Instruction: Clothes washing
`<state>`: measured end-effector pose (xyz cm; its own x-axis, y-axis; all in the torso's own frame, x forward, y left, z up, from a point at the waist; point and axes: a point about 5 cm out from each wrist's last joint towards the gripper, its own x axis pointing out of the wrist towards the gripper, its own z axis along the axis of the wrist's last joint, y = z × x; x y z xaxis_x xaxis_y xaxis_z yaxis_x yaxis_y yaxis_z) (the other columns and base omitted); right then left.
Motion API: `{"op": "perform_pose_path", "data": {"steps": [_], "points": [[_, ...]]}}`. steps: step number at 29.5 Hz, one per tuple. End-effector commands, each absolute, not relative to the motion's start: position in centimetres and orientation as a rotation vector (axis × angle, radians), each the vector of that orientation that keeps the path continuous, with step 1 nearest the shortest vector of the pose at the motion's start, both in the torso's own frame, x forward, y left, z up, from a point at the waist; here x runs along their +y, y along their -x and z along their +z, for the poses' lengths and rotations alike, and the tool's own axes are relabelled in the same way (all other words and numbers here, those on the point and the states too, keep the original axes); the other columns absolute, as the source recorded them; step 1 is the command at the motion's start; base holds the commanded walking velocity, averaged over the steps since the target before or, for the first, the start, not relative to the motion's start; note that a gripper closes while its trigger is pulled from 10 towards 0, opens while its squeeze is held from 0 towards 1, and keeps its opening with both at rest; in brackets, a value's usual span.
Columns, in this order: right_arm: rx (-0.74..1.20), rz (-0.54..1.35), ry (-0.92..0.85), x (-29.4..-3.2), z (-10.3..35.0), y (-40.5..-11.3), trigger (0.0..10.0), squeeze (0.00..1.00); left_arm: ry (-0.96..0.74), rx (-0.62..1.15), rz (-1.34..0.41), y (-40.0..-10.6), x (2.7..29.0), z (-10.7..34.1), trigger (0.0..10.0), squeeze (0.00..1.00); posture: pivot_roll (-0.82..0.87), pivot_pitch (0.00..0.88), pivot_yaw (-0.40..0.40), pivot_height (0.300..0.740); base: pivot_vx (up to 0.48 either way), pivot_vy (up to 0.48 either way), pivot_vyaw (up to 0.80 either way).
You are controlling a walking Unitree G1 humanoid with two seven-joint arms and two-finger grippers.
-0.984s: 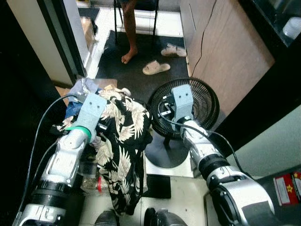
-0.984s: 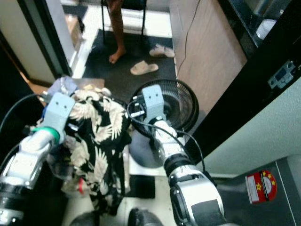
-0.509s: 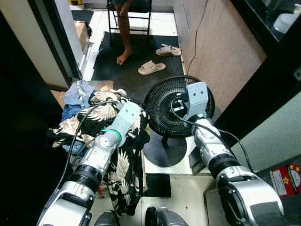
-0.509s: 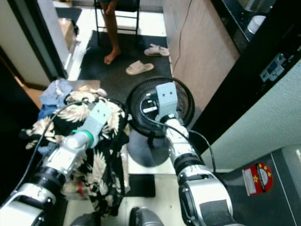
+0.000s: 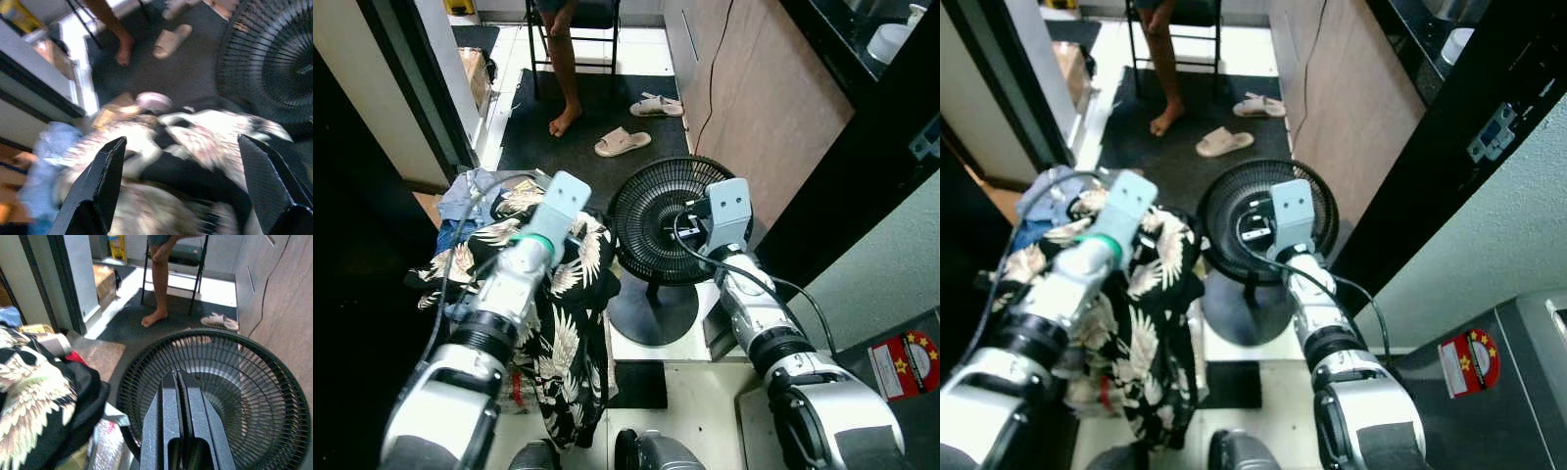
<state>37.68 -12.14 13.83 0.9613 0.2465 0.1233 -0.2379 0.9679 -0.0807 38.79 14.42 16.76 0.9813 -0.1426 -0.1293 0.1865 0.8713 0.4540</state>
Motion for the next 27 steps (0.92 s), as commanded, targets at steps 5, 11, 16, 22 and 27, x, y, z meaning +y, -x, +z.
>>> {"op": "perform_pose_path", "data": {"steps": [5,11,16,22,27], "points": [[-0.124,0.26,0.045,-11.7,13.1,-37.2,10.0,0.0,-0.559,0.009,-0.188,-38.9,14.4,18.5,10.0,0.0,0.07,0.148,0.013,0.74,0.0,0.0,0.0],[-0.125,0.277,0.043,-11.2,13.2,-37.2,10.0,0.0,-0.589,0.06,-0.179,-39.8,14.4,17.9,10.0,0.0,0.07,0.23,0.023,0.74,0.0,0.0,0.0],[-0.132,0.267,0.041,-11.5,13.2,-37.2,10.0,0.0,-0.559,0.119,-0.178,-39.9,14.3,16.9,10.0,0.0,0.06,0.263,0.033,0.74,0.0,0.0,0.0],[-0.137,0.266,0.033,-11.4,12.8,-36.8,10.0,0.0,-0.557,0.164,-0.177,-39.4,15.0,15.6,10.0,0.0,0.06,0.325,0.039,0.74,0.0,0.0,0.0],[-0.129,0.278,0.02,-10.8,12.6,-36.6,10.0,0.0,-0.597,0.323,-0.142,-38.3,17.4,12.8,10.0,0.0,0.08,0.333,0.04,0.74,0.0,0.0,0.0]]}}
